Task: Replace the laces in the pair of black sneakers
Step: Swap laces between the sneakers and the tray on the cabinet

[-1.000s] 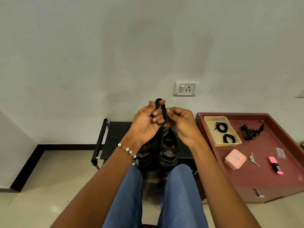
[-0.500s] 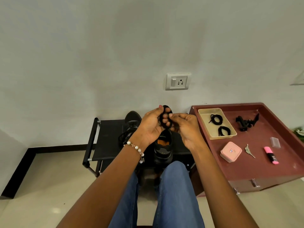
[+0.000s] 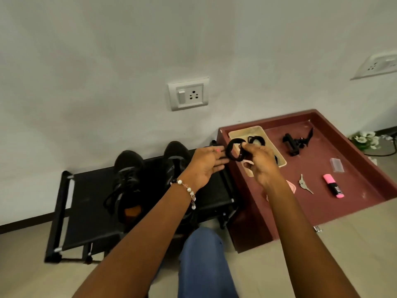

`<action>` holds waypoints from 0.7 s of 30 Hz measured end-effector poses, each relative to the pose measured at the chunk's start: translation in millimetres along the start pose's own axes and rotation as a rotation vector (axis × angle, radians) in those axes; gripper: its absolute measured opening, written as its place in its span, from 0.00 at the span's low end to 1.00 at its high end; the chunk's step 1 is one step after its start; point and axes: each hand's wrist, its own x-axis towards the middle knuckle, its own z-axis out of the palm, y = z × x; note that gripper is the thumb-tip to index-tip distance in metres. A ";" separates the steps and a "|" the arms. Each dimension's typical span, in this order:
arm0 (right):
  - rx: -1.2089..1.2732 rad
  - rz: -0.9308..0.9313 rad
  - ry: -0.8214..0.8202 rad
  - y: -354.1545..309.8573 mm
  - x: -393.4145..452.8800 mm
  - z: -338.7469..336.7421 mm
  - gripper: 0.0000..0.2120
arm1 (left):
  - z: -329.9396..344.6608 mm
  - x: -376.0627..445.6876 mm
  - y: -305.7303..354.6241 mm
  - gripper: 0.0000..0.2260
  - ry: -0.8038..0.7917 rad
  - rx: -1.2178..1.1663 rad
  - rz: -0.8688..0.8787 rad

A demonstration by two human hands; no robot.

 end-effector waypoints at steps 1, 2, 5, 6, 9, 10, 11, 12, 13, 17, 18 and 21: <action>-0.016 0.002 0.023 -2.8 14.2 -6.2 0.08 | 6.2 10.7 0.2 0.16 -0.028 -0.007 -0.003; -0.031 0.004 0.041 -5.1 29.8 -11.2 0.07 | 11.7 20.8 0.5 0.17 -0.039 -0.007 -0.006; -0.096 -0.010 0.086 -10.0 76.1 -18.2 0.08 | 19.9 50.3 -4.0 0.16 0.000 0.029 -0.018; -0.136 -0.017 0.101 -9.6 91.9 -18.6 0.07 | 20.4 58.2 -7.0 0.14 0.022 0.057 -0.030; -0.326 -0.027 0.109 -2.5 129.8 -17.3 0.04 | 14.6 74.2 -18.0 0.11 0.049 0.114 -0.068; -0.389 -0.024 0.097 2.0 140.4 -16.5 0.06 | 11.3 78.1 -21.4 0.10 0.056 0.120 -0.079; -0.452 -0.018 0.080 6.7 150.1 -15.9 0.08 | 7.7 81.3 -24.6 0.10 0.067 0.123 -0.086; -0.516 -0.003 0.058 11.6 158.5 -15.1 0.08 | 4.1 84.4 -27.3 0.09 0.082 0.124 -0.088; -0.580 0.017 0.032 16.3 165.2 -14.5 0.07 | 0.7 87.0 -29.4 0.09 0.095 0.121 -0.086; -0.902 0.006 0.017 32.3 184.6 -15.4 0.13 | -12.2 93.4 -33.7 0.08 0.112 0.122 -0.071; -1.010 -0.023 0.052 35.7 186.3 -16.3 0.15 | -14.6 94.3 -34.5 0.08 0.112 0.125 -0.067; -1.154 -0.078 0.150 44.5 185.6 -17.8 0.14 | -19.4 94.8 -37.1 0.08 0.111 0.129 -0.056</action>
